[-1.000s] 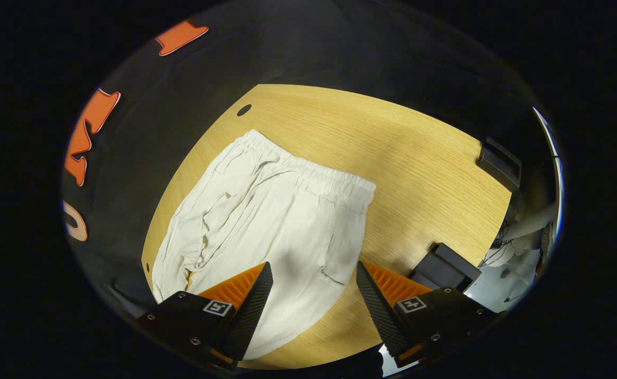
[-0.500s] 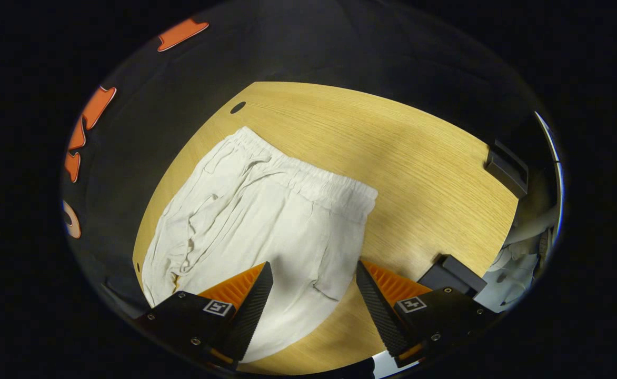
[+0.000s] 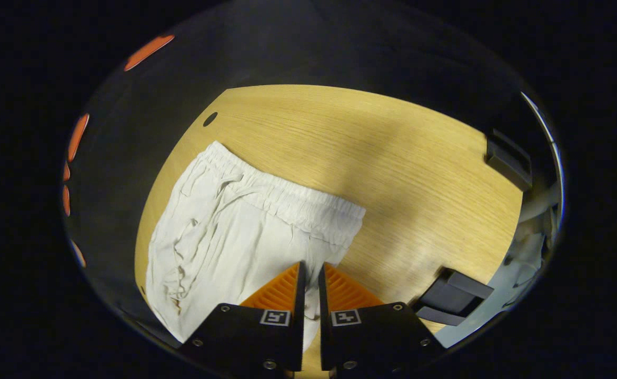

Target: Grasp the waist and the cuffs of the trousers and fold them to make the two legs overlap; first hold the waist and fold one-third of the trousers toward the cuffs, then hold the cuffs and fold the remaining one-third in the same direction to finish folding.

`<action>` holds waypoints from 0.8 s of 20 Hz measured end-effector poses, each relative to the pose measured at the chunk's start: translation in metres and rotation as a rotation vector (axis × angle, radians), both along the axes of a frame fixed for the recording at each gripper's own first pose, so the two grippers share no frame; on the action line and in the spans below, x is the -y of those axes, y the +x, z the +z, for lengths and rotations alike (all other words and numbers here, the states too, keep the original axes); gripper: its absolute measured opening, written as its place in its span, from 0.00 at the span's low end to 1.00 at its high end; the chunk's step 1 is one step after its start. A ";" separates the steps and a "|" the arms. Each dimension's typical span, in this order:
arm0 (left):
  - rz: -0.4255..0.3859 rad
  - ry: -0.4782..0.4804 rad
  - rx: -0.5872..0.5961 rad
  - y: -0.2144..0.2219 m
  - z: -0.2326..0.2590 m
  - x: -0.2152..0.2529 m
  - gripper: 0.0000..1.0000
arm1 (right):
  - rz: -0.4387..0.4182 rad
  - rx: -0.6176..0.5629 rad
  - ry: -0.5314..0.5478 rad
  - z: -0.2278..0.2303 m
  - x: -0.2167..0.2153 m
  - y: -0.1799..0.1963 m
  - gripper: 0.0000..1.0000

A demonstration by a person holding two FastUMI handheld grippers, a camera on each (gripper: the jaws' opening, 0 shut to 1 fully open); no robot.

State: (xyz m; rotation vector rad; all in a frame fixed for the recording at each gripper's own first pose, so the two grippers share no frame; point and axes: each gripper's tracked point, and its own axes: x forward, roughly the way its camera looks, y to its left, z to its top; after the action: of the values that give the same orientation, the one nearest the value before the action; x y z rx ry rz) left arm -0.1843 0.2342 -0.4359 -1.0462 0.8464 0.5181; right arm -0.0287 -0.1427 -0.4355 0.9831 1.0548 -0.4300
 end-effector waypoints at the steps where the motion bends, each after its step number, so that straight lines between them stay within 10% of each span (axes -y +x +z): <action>1: -0.019 0.004 -0.013 0.000 -0.005 0.002 0.07 | -0.024 0.013 0.031 -0.001 0.002 -0.001 0.11; 16: -0.265 0.021 0.173 0.038 0.076 0.019 0.06 | -0.098 0.207 0.074 0.063 -0.001 0.026 0.01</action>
State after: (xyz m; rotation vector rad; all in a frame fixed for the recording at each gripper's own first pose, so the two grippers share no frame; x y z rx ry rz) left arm -0.1464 0.2149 -0.3598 -0.9276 0.8091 0.2090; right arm -0.0023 -0.1418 -0.3722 1.1233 0.8438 -0.3625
